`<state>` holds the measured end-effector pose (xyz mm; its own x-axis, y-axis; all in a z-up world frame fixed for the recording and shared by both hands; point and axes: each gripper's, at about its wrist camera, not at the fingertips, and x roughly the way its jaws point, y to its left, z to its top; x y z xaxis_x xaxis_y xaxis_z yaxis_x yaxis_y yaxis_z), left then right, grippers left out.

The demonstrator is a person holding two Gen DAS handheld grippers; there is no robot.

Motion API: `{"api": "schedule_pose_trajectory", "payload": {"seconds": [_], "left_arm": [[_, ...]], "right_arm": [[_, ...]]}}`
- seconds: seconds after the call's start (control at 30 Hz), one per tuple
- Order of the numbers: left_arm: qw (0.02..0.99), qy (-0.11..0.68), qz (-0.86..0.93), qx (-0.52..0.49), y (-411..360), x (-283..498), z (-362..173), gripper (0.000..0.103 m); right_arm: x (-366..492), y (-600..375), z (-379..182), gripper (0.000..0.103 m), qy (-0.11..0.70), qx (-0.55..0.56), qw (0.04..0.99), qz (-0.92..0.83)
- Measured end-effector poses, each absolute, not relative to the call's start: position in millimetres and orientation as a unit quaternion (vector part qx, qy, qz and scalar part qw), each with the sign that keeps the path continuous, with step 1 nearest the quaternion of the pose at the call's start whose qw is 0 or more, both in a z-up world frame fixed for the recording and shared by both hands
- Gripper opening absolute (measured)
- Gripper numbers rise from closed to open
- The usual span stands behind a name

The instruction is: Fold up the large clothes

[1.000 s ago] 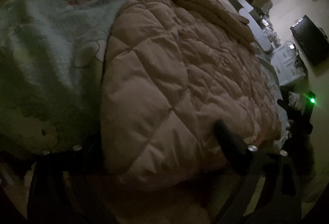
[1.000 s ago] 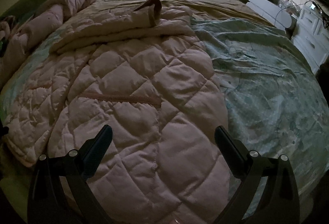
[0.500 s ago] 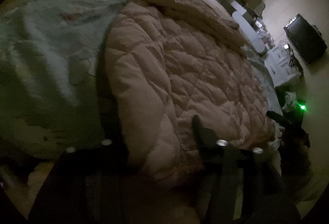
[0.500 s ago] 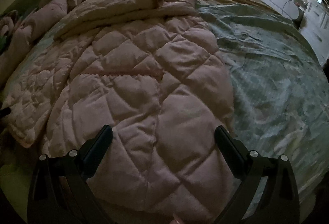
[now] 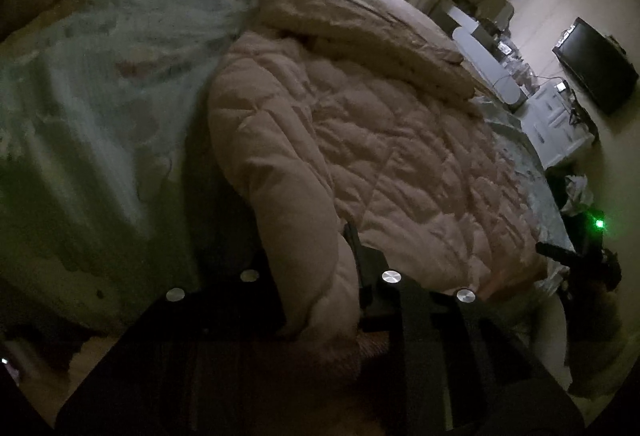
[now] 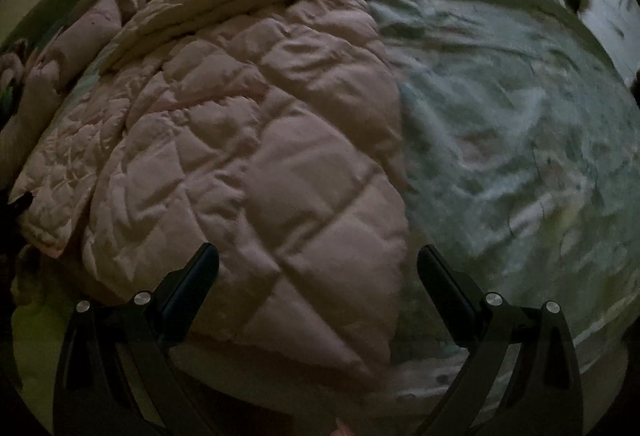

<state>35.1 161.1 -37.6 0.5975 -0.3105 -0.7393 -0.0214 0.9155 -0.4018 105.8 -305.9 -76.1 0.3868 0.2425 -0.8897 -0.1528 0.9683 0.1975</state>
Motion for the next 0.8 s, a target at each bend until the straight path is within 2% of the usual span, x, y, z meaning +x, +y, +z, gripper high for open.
{"api": "schedule_pose_trajectory", "payload": {"seconds": [0.1, 0.17, 0.37, 0.5, 0.57, 0.67, 0.7, 0.73, 0.77, 0.8], "left_arm": [[0.877, 0.435, -0.080, -0.188, 159, 36, -34, 0.015], [0.877, 0.435, -0.076, -0.188, 158, 36, -33, 0.015], [0.877, 0.437, -0.071, -0.188, 158, 34, -35, 0.015], [0.873, 0.444, -0.067, -0.192, 157, 35, -42, 0.017], [0.873, 0.446, -0.069, -0.183, 152, 35, -45, 0.029], [0.872, 0.453, -0.065, -0.174, 147, 34, -52, 0.034], [0.869, 0.458, -0.063, -0.174, 145, 35, -57, 0.034], [0.868, 0.461, -0.062, -0.172, 145, 34, -59, 0.033], [0.869, 0.462, -0.059, -0.166, 143, 35, -59, 0.023], [0.871, 0.461, -0.055, -0.160, 143, 35, -58, 0.017]], "right_arm": [[102, -310, -84, 0.098, 0.554, 0.068, 0.819, 0.134], [97, -308, -86, 0.089, 0.559, 0.080, 0.812, 0.149], [90, -305, -86, 0.074, 0.545, 0.070, 0.819, 0.164], [90, -301, -86, 0.069, 0.542, 0.036, 0.819, 0.183], [93, -303, -88, 0.070, 0.547, 0.039, 0.815, 0.185], [96, -301, -90, 0.069, 0.549, 0.036, 0.813, 0.188], [96, -299, -91, 0.065, 0.549, 0.029, 0.813, 0.191], [94, -295, -88, 0.054, 0.544, 0.013, 0.815, 0.200], [92, -292, -84, 0.044, 0.539, 0.001, 0.817, 0.207], [90, -289, -79, 0.040, 0.533, -0.014, 0.819, 0.213]]}}
